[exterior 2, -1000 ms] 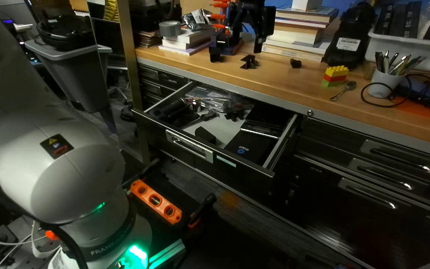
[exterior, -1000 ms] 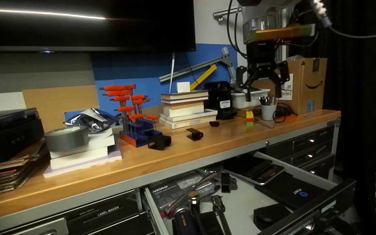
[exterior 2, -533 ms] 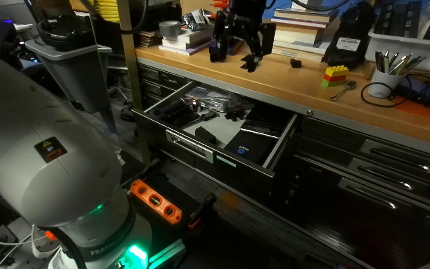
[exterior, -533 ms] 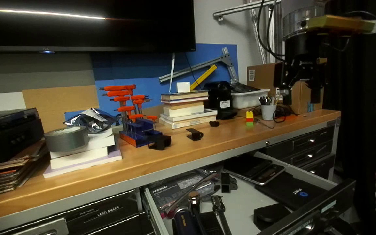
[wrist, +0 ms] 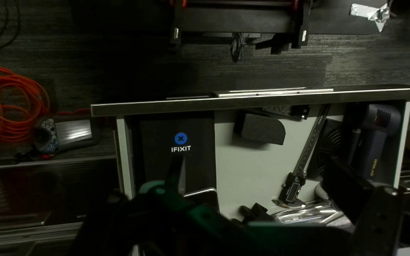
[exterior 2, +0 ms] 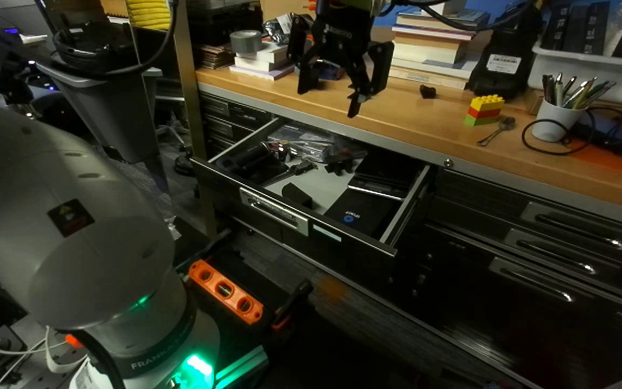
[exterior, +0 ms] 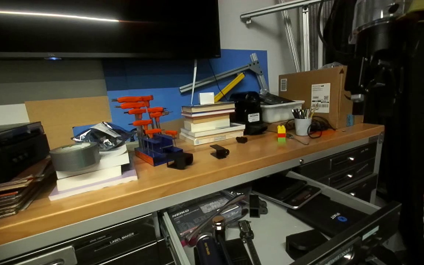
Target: Open the topmost drawer, remove some things from it and put them on the table
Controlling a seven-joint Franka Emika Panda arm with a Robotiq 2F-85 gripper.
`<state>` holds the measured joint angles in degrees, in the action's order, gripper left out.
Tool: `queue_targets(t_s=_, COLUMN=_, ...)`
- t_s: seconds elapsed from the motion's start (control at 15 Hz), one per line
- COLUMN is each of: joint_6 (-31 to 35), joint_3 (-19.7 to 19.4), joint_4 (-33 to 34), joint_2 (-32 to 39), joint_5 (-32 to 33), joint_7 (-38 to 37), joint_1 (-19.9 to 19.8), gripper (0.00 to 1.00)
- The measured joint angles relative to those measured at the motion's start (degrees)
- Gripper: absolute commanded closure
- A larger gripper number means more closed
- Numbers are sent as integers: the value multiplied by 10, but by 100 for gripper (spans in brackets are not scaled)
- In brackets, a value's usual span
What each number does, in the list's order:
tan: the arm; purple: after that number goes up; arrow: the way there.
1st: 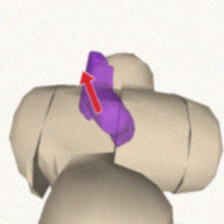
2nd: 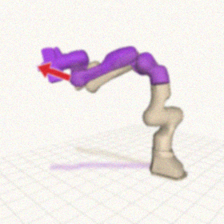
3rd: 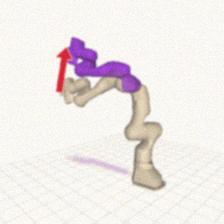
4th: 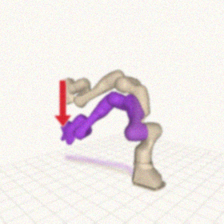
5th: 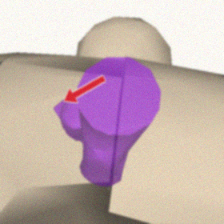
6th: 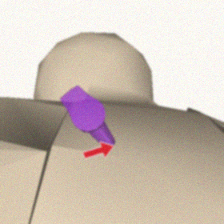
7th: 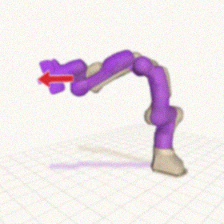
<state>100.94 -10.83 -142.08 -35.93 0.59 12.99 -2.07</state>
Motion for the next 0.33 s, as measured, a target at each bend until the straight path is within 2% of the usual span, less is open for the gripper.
queue_targets(t_s=0.33, joint_6=-4, joint_3=-3, joint_4=-18, joint_2=-24, joint_5=0, joint_7=7, joint_1=-3, gripper=0)
